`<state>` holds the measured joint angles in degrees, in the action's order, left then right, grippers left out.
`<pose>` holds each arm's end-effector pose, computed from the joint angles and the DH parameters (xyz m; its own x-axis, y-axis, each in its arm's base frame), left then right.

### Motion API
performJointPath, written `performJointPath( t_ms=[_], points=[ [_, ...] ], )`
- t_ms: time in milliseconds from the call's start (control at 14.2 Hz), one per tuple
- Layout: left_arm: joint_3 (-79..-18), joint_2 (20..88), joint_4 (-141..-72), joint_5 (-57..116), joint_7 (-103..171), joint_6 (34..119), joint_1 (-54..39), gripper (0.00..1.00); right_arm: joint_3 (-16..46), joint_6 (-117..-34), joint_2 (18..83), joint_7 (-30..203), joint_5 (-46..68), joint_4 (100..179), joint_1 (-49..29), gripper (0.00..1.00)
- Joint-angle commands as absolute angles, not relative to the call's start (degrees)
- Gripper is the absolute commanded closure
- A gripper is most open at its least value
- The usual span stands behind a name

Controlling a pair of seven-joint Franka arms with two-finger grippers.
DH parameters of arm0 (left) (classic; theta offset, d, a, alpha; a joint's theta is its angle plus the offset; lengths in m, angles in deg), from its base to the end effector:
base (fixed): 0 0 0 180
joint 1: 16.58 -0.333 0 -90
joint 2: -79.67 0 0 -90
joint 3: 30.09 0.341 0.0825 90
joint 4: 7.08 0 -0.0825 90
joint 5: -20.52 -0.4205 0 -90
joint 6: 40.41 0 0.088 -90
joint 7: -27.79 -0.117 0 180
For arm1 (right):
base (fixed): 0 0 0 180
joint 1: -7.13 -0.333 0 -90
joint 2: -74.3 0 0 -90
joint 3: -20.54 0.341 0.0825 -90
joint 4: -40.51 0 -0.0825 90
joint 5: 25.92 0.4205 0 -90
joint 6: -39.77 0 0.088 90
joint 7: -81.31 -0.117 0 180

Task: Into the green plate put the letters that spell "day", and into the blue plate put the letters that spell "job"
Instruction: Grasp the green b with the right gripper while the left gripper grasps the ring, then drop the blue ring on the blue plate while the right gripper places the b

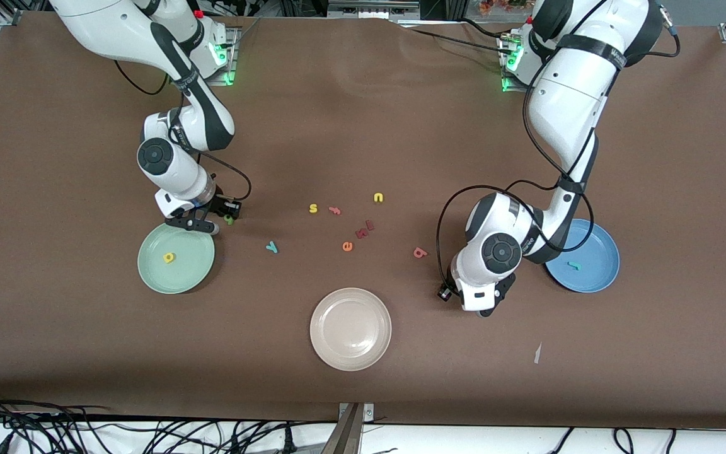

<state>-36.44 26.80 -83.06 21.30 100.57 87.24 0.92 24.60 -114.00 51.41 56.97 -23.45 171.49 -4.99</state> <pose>0.7271 -0.3014 0.1578 0.6148 0.7824 -0.0999 0.7870 -0.6169 0.0114 0.5337 0.1554 0.1572 0.9825 -0.1851 -0.0212 -0.1858 -0.9817 -0.0414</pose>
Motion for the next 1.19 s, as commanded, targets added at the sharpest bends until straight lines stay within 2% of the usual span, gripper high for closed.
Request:
performJointPath(
  t_ms=[0,70,281,492,633,703,984,1054,1125],
  points=[
    [-35.8,30.62,-83.99,18.85,98.56,81.08,0.21,1.0,24.67,-115.18,51.63,57.4,-23.2,172.53,-5.08,0.73],
    [-35.8,31.85,-83.81,18.06,95.67,77.92,-0.58,1.0,24.76,-115.01,51.89,57.4,-23.2,172.44,-5.08,0.79],
    [-35.54,34.49,-84.25,16.66,81.45,68.34,-3.92,1.0,25.2,-112.91,54.61,57.76,-23.2,171.65,-5.0,0.79],
    [-35.54,35.73,-85.22,11.21,70.8,62.35,-7.26,1.0,25.29,-103.61,56.55,57.84,-23.29,166.57,-5.0,0.79],
    [-35.54,37.04,-88.01,8.93,65.08,61.98,-9.54,1.0,25.11,-97.02,57.16,60.89,-23.46,161.83,-4.82,0.79],
    [-35.71,38.96,-90.9,7.61,63.4,63.2,-11.21,1.0,24.68,-95.33,57.08,64.14,-23.46,160.15,-4.47,0.79],
    [-36.06,49.42,-108.56,7.42,53.91,77.67,-17.98,1.0,19.85,-95.75,54.71,77.15,-23.64,158.03,-2.02,0.77],
    [-36.06,51.09,-112.86,7.42,53.2,82.76,-19.04,1.0,19.75,-96.45,54.01,78.92,-23.55,157.94,-0.79,0.74],
    [-36.06,52.41,-117.17,7.42,52.15,88.38,-20.09,0.97,19.75,-97.76,53.31,79.11,-23.46,157.94,-0.34,0.62]
  ],
)
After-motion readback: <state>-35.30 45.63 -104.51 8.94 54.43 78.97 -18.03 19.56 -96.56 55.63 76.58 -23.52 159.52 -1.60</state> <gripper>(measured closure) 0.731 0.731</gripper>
